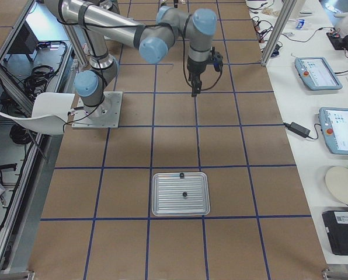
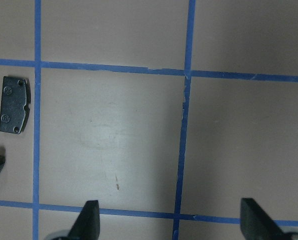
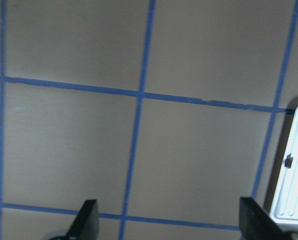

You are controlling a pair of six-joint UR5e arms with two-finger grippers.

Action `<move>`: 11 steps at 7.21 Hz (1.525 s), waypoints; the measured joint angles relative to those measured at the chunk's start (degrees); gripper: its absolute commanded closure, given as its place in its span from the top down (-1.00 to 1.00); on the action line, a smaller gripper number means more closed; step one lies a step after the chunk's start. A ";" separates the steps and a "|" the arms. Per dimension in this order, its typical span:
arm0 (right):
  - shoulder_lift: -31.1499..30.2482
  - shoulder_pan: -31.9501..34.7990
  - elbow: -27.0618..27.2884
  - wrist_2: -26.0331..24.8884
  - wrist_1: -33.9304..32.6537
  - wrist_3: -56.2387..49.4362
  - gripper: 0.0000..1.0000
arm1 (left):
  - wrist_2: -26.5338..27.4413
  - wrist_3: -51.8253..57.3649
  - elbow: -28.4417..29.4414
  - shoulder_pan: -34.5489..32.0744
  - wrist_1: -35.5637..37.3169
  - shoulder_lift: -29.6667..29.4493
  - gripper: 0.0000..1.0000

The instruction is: Place bearing gear from tray to pile

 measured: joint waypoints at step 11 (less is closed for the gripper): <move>29.52 -24.52 -3.91 0.43 -25.39 -32.68 0.75 | 0.08 -0.02 -0.89 0.17 2.86 0.01 1.00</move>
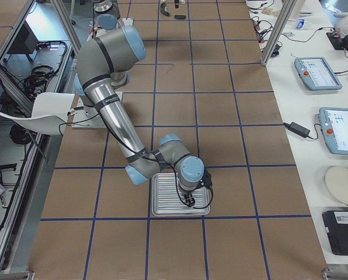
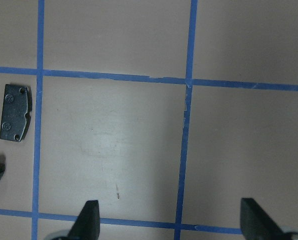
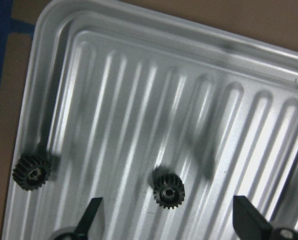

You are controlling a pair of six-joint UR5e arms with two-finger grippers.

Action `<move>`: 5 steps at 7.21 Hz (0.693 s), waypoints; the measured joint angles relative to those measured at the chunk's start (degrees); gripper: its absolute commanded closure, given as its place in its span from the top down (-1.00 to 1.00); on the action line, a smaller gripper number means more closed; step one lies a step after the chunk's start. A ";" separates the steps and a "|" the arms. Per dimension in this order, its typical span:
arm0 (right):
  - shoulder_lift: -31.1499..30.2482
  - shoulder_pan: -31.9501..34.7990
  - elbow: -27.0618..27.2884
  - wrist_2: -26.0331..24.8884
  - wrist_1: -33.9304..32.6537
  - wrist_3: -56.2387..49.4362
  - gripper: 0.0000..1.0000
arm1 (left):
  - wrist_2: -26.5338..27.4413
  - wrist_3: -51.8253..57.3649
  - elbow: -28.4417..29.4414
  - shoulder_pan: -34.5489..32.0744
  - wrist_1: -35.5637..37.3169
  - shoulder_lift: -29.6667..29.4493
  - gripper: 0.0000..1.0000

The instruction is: Place bearing gear from tray to pile

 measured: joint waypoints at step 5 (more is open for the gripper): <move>0.42 0.01 0.58 0.16 -2.14 -0.44 0.22 | 0.00 0.01 -0.04 -0.02 0.22 0.00 1.00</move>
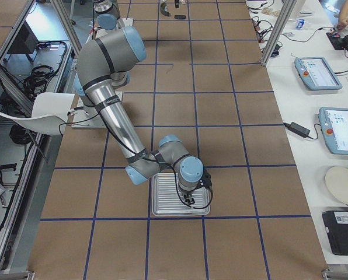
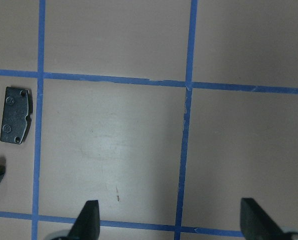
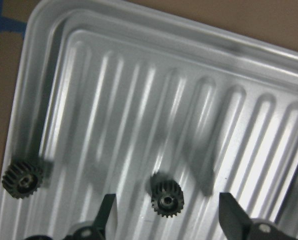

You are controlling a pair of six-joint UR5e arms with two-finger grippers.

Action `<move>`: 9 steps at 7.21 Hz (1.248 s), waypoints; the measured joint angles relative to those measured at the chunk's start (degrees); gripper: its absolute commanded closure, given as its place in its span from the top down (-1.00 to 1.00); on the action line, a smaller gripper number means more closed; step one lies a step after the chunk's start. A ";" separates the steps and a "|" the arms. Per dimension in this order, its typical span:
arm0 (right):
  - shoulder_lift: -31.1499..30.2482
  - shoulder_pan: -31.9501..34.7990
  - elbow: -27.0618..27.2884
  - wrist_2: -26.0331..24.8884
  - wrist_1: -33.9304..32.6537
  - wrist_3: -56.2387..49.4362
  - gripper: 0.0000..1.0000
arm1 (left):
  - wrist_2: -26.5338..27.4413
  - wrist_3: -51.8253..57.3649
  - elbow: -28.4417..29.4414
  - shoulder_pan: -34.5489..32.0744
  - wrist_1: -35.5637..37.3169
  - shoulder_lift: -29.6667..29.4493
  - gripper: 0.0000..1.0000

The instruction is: Place bearing gear from tray to pile

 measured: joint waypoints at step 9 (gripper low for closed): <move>-2.66 0.89 -0.42 -1.24 0.66 1.53 -0.94 | 0.07 0.01 -1.69 0.00 2.62 0.08 1.00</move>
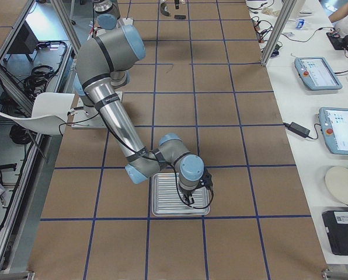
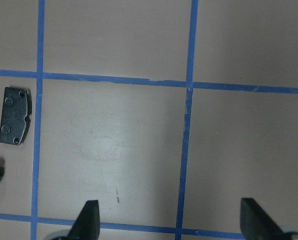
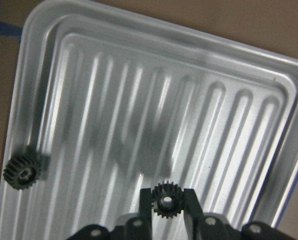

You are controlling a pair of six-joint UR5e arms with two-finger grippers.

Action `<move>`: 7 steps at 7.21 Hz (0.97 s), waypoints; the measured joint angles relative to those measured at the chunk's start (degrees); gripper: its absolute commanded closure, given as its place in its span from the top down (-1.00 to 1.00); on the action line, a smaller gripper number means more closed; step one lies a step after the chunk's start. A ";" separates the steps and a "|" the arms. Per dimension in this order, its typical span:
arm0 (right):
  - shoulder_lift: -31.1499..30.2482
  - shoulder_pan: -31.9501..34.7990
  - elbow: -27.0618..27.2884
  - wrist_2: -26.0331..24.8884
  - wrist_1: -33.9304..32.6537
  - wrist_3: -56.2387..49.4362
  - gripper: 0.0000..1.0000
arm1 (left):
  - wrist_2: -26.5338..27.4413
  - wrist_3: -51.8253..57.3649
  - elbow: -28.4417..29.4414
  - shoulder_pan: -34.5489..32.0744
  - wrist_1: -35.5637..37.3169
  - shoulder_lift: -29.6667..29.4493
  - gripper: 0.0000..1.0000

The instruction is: Place bearing gear from tray to pile

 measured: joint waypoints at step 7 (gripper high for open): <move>-16.18 38.96 7.69 4.48 13.12 42.03 -0.90 | -0.12 -0.06 1.92 0.60 -4.79 1.83 1.00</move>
